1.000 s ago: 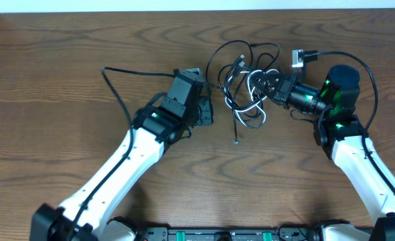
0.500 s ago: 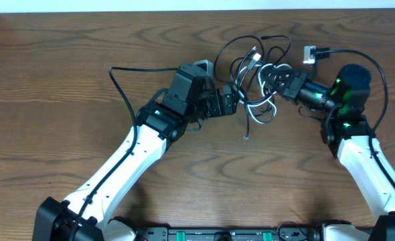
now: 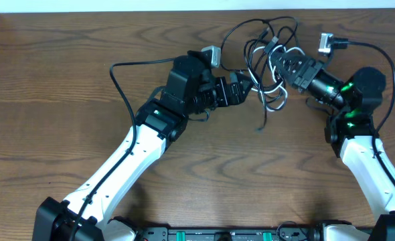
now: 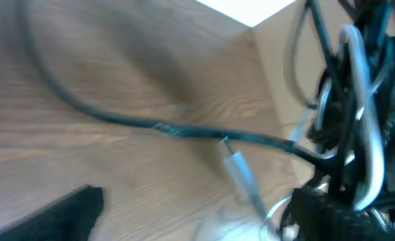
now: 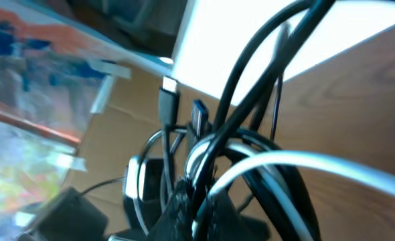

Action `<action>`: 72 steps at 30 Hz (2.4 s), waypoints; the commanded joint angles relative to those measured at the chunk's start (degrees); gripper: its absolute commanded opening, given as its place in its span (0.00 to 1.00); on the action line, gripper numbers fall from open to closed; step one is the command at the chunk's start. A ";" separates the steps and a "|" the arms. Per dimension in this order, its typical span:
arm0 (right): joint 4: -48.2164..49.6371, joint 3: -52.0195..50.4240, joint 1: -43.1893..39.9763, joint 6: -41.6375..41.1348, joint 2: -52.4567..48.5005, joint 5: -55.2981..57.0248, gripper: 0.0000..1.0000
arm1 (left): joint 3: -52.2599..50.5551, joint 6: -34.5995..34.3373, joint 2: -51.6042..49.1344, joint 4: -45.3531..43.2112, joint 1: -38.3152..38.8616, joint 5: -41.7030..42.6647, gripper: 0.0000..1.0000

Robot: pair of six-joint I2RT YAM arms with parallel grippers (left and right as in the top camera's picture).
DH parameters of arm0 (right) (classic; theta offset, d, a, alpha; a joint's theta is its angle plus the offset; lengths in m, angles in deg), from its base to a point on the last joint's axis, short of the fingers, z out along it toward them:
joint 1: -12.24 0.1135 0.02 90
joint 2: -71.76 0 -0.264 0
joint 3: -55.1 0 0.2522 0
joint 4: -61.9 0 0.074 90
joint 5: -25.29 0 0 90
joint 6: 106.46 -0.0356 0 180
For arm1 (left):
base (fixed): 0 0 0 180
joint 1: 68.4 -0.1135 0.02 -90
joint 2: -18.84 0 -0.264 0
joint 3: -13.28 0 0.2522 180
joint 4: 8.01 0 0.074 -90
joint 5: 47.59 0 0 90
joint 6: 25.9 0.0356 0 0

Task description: Untangle cables

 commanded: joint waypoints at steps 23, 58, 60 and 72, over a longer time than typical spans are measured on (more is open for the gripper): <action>12.63 0.79 -2.27 -19.58 0.37 7.02 0.01 | 0.55 2.38 0.22 -21.79 -4.90 23.34 0.95; 17.90 0.79 4.04 -25.88 0.37 8.13 0.01 | 0.55 -0.96 0.11 -22.03 -3.96 12.63 0.33; 17.92 0.79 4.11 -25.88 0.37 8.33 0.01 | 0.55 0.17 0.11 -21.75 -3.91 12.66 0.25; 17.90 0.79 1.49 -25.88 0.37 8.31 0.01 | 0.55 10.93 0.11 -11.13 -4.13 12.33 0.14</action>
